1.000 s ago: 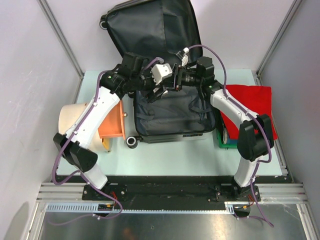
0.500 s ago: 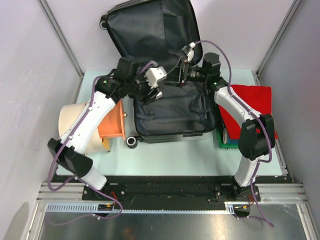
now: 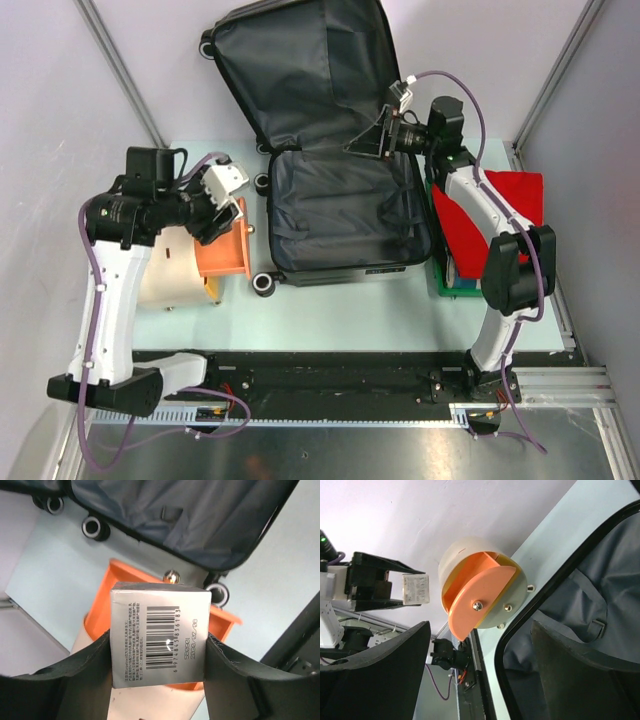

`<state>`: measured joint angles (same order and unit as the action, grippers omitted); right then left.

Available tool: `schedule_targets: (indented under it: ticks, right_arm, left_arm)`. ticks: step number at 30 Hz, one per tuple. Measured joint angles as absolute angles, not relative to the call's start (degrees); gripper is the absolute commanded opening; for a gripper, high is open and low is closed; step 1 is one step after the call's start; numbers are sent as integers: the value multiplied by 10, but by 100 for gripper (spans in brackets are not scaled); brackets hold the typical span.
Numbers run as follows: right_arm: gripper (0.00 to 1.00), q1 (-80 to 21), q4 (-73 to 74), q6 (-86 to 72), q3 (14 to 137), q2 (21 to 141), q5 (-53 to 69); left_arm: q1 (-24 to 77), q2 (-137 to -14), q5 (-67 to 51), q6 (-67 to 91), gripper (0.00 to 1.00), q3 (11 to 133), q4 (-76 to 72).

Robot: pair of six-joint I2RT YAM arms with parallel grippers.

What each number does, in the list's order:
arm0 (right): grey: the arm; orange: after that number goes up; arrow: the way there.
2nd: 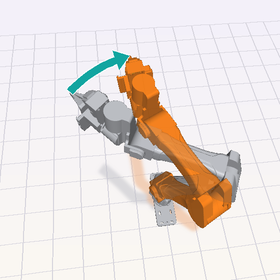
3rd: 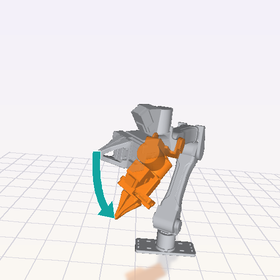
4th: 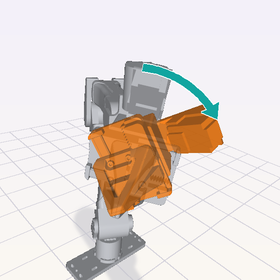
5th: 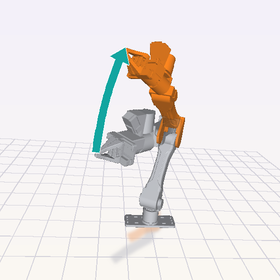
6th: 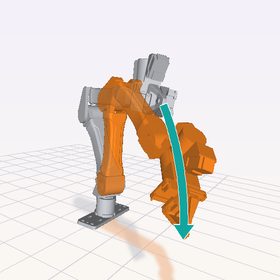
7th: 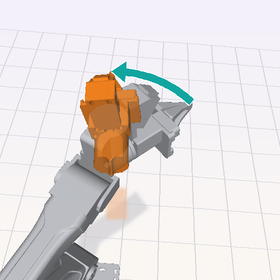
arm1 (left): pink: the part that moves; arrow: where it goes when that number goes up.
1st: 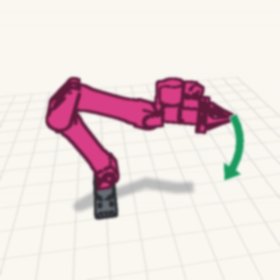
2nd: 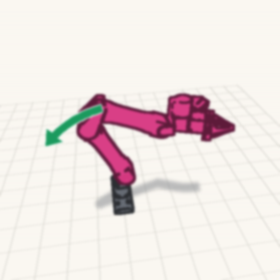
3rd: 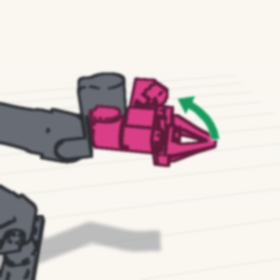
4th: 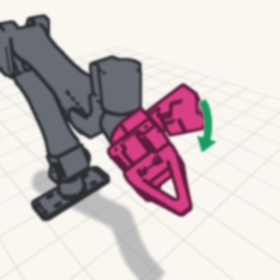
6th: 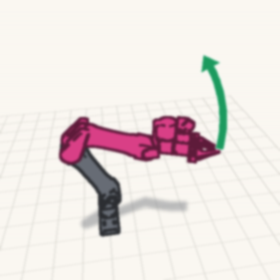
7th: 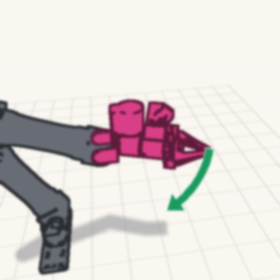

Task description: Open, take out, and arrange the luggage

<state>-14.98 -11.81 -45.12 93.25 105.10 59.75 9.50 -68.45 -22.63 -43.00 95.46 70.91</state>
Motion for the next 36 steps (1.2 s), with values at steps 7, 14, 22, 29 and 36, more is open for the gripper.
schedule_targets:
  ticks: [7, 14, 22, 29, 36]
  right_arm:
    - [84, -163, -121, -454, 937, 1075, 615]
    - [84, -168, -123, -459, 938, 1085, 623]
    - [84, -168, -108, -448, 940, 1085, 623]
    - [86, -169, -101, -441, 940, 1085, 623]
    - [86, -187, -63, -399, 963, 1088, 623]
  left_arm:
    - [62, -723, -209, -548, 0, 954, 771]
    - [53, -779, -191, -645, 0, 954, 775]
    - [47, -810, -188, -702, 3, 953, 775]
    - [36, -820, -195, -719, 28, 924, 775]
    - [25, -836, -197, -720, 66, 923, 779]
